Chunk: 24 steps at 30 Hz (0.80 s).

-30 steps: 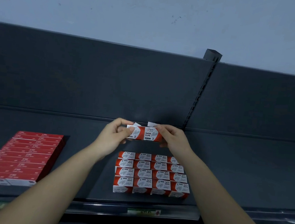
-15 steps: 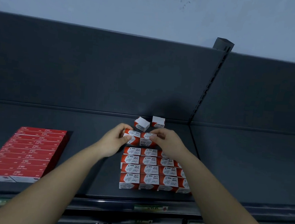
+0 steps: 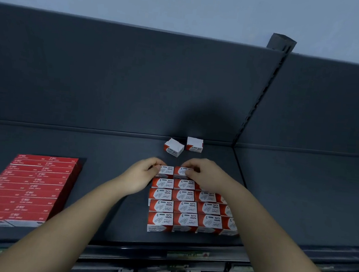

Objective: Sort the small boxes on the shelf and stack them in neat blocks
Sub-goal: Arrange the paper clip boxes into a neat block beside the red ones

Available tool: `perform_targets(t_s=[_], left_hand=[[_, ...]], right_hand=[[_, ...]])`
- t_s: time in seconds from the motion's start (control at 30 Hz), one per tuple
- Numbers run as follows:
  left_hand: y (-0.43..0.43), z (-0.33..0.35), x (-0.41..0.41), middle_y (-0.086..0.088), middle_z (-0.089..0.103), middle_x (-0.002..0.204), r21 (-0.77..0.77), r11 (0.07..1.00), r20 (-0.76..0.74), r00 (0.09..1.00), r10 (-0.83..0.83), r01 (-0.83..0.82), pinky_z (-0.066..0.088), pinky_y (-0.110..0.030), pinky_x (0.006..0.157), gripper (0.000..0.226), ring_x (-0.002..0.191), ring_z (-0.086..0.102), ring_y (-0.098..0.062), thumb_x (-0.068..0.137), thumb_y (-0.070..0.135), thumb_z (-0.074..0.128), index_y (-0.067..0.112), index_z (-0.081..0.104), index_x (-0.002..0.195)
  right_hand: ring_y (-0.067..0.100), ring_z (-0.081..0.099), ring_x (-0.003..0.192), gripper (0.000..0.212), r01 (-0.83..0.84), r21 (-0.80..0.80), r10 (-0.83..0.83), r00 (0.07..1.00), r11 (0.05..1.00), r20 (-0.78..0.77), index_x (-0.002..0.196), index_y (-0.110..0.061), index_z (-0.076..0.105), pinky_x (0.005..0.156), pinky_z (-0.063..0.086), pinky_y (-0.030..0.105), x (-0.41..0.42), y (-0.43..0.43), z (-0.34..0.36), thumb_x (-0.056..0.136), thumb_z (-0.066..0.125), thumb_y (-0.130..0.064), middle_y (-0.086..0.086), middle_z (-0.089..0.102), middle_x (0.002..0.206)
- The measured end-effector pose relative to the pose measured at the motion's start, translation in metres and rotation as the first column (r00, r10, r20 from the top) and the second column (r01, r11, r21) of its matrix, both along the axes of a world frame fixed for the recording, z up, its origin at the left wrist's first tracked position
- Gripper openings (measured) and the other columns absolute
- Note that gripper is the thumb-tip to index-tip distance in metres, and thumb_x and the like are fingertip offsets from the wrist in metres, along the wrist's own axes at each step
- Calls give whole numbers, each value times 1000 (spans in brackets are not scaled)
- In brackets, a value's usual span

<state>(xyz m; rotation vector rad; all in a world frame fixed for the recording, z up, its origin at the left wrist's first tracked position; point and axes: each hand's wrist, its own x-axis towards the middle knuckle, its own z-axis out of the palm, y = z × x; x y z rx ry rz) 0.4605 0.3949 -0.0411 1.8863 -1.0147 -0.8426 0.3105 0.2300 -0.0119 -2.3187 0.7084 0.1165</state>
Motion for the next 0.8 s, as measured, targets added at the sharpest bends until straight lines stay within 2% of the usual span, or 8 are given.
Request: perform_targets(t_s=[0.1,0.3,0.47,0.57,0.63,0.7,0.8], left_hand=[[-2,1,1,5,69,101,21,1000,20,1000,-23,23,48,-22,78,20,95,64,-9,102,23,45,20,64,108],[-6,2,11,3,72,99,24,996,-6,997,-83,83,53,-32,87,12,94,67,-11,96,17,57,20,68,97],[-10,5,25,5,72,101,33,986,-36,986,-163,164,52,-28,90,12,97,67,-9,94,18,61,20,69,102],[-15,6,36,11,67,106,-1,994,158,982,-107,109,47,-20,84,17,96,63,-5,94,20,62,30,65,107],[-21,5,43,8,58,115,-42,998,314,949,-38,53,44,-15,80,29,95,60,-7,92,17,63,29,60,118],[-29,2,51,5,46,128,-47,996,424,905,-49,76,45,-19,89,45,103,56,-10,91,15,63,28,52,132],[-42,-3,58,4,21,150,75,984,518,837,-179,165,39,-32,108,63,132,37,-15,91,21,63,34,34,146]], right_hand=[[6,59,103,23,-29,9,29,999,1000,-38,120,-32,63,85,51,25,-1,-1,3,99,53,-31,-12,63,115],[5,59,105,23,-63,18,64,995,998,-70,120,-34,63,89,52,27,-2,-2,9,98,54,-33,-12,63,117],[3,57,106,25,-70,35,72,995,997,-76,119,-33,64,91,49,26,0,-4,13,96,56,-37,-14,62,118],[9,54,114,26,74,-162,-53,989,984,135,121,-26,65,97,44,25,3,-15,3,98,55,-27,-8,60,125],[17,53,120,31,163,-269,-99,967,949,236,126,-20,63,102,43,29,6,-28,-6,96,54,-16,-2,58,131],[24,46,129,40,161,-349,-101,978,923,184,135,-18,56,109,38,33,9,-38,-12,96,53,-12,0,51,142],[25,29,140,54,57,-428,-52,998,902,24,149,-21,39,116,29,36,16,-45,-14,98,47,-9,-5,30,158]])
